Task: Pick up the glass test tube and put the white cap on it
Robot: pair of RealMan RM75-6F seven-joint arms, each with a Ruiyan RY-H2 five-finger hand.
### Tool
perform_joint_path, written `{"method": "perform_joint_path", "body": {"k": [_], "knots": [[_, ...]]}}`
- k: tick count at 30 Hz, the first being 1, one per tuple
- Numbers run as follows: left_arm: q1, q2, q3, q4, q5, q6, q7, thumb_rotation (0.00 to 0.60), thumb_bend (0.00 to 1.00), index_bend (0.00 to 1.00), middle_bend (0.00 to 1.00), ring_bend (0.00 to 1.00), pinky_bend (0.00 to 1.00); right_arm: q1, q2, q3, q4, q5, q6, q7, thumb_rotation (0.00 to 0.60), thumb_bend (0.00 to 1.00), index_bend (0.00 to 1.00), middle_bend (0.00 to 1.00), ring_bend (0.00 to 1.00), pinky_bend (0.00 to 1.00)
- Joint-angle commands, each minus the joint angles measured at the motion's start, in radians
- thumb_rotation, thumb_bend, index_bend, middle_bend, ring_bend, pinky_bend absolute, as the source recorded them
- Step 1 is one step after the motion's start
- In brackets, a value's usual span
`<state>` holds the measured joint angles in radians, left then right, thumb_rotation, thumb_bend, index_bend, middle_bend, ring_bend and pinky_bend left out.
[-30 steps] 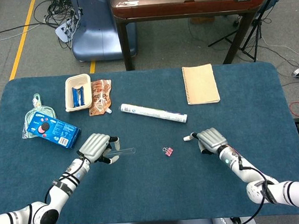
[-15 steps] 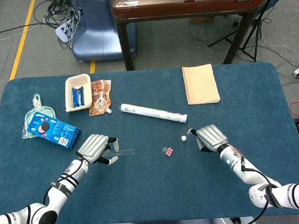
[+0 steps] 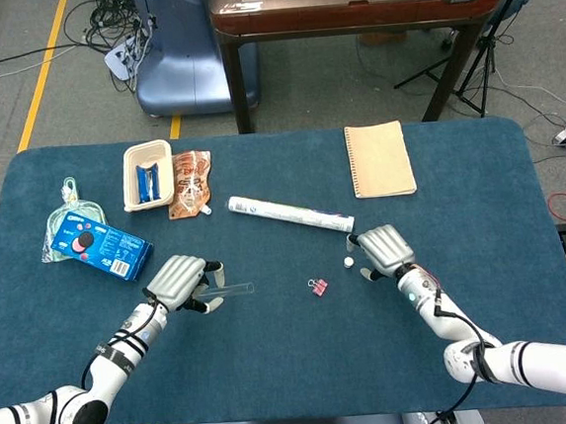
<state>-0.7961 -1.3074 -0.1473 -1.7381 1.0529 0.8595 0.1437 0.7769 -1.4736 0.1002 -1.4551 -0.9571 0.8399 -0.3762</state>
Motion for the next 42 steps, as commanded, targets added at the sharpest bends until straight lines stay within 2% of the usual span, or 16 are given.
{"method": "perform_joint_path", "body": {"k": [1,19,42], "knots": [[0.0,-0.001,0.001,0.004,-0.001,-0.002,-0.002,0.6,0.26,0.64,1.0,1.0,1.0,0.014,-0.021,0.003,0.024,0.02,-0.017,-0.016,0.6,0.27,0.39,1.0,1.0,1.0],[0.007,0.007,0.005,0.019,0.004,-0.009,-0.02,0.6,0.26,0.64,1.0,1.0,1.0,0.055,-0.093,0.006,0.101,0.083,-0.052,-0.059,0.6,0.27,0.44,1.0,1.0,1.0],[0.008,0.007,0.005,0.033,0.007,-0.017,-0.032,0.6,0.26,0.64,1.0,1.0,1.0,0.071,-0.105,0.009,0.116,0.113,-0.051,-0.079,0.6,0.32,0.48,1.0,1.0,1.0]]}}
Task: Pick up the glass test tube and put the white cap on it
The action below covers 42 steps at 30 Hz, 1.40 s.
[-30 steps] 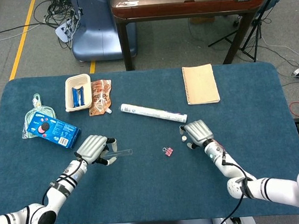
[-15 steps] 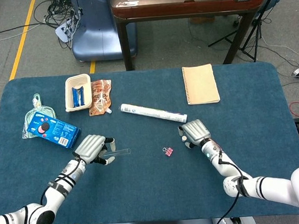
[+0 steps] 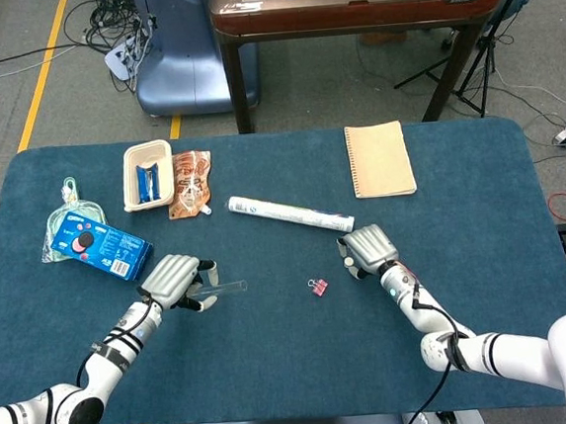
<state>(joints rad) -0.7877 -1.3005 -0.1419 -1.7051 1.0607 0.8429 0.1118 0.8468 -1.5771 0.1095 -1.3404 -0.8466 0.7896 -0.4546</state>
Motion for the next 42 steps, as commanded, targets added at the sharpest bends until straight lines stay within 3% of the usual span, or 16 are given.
{"method": "perform_joint_path", "body": {"k": [1,20,23,34,42], "knots": [[0.0,0.0,0.0,0.001,-0.001,-0.001,-0.001,0.6,0.26,0.64,1.0,1.0,1.0,0.001,-0.002,-0.001,0.002,0.003,-0.002,-0.001,0.6,0.32,0.48,1.0,1.0,1.0],[-0.001,-0.007,-0.006,0.019,-0.016,-0.002,-0.003,0.6,0.26,0.64,1.0,1.0,1.0,0.005,0.006,0.009,-0.001,0.012,0.006,0.008,0.6,0.4,0.57,1.0,1.0,1.0],[-0.001,-0.006,-0.011,0.024,-0.029,-0.008,-0.015,0.6,0.26,0.64,1.0,1.0,1.0,-0.009,0.055,0.037,-0.069,-0.012,0.026,0.055,0.6,0.41,0.58,1.0,1.0,1.0],[-0.007,-0.036,-0.052,0.041,-0.068,-0.043,-0.11,0.6,0.26,0.64,1.0,1.0,1.0,-0.081,0.373,0.151,-0.494,-0.162,0.103,0.255,0.6,0.41,0.61,1.0,1.0,1.0],[-0.024,-0.091,-0.074,0.05,-0.074,-0.036,-0.126,0.6,0.26,0.64,1.0,1.0,1.0,-0.125,0.467,0.186,-0.632,-0.267,0.123,0.412,0.6,0.41,0.62,1.0,1.0,1.0]]}}
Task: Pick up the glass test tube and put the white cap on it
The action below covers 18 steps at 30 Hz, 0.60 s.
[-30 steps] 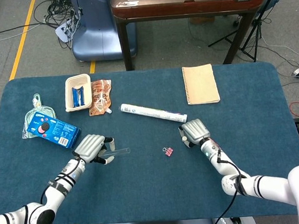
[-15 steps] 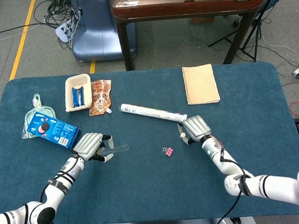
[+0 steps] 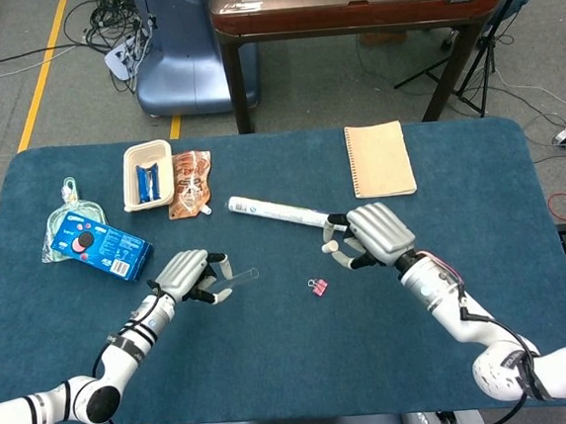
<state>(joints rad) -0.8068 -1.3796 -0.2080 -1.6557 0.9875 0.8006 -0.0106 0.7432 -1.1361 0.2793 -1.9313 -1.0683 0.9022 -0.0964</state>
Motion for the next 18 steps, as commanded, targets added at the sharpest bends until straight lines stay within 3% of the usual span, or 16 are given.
{"method": "perform_joint_path", "body": {"k": [1,18], "knots": [[-0.007,-0.017,-0.012,0.001,-0.002,0.008,-0.005,0.6,0.26,0.64,1.0,1.0,1.0,-0.023,0.029,0.017,-0.047,-0.054,0.01,0.066,0.6,0.41,0.62,1.0,1.0,1.0],[-0.029,-0.076,-0.054,-0.01,-0.004,0.043,-0.02,0.6,0.26,0.65,1.0,1.0,1.0,0.01,-0.019,0.009,-0.041,-0.081,0.003,0.103,0.6,0.41,0.63,1.0,1.0,1.0]]}}
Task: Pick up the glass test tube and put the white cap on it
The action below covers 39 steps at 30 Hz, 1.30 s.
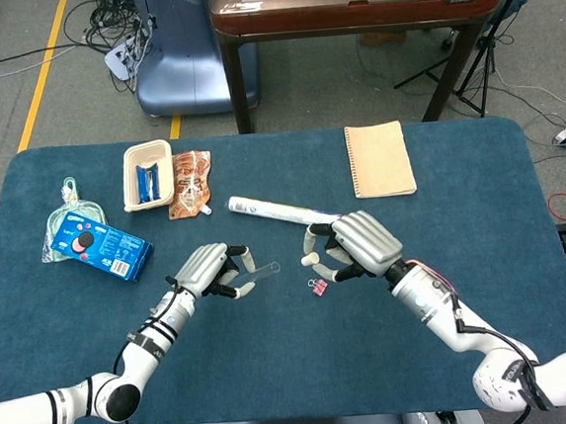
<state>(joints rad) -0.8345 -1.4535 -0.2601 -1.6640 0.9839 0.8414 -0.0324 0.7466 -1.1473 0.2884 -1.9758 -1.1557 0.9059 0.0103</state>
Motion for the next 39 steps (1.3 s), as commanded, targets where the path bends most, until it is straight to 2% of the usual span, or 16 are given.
{"method": "perform_joint_path", "body": {"k": [1,16,39], "knots": [[-0.003,-0.005,-0.004,-0.003,-0.001,0.005,0.004,0.6,0.26,0.65,1.0,1.0,1.0,0.011,-0.013,-0.001,0.005,0.01,-0.003,-0.007,0.6,0.41,0.63,1.0,1.0,1.0],[-0.021,-0.021,-0.016,-0.02,-0.027,0.022,0.035,0.6,0.26,0.65,1.0,1.0,1.0,0.059,-0.068,-0.003,0.028,0.043,-0.009,-0.045,0.6,0.41,0.64,1.0,1.0,1.0],[-0.041,-0.026,-0.017,-0.02,-0.067,0.016,0.059,0.6,0.26,0.65,1.0,1.0,1.0,0.084,-0.08,-0.016,0.054,0.053,-0.025,-0.039,0.6,0.41,0.64,1.0,1.0,1.0]]}}
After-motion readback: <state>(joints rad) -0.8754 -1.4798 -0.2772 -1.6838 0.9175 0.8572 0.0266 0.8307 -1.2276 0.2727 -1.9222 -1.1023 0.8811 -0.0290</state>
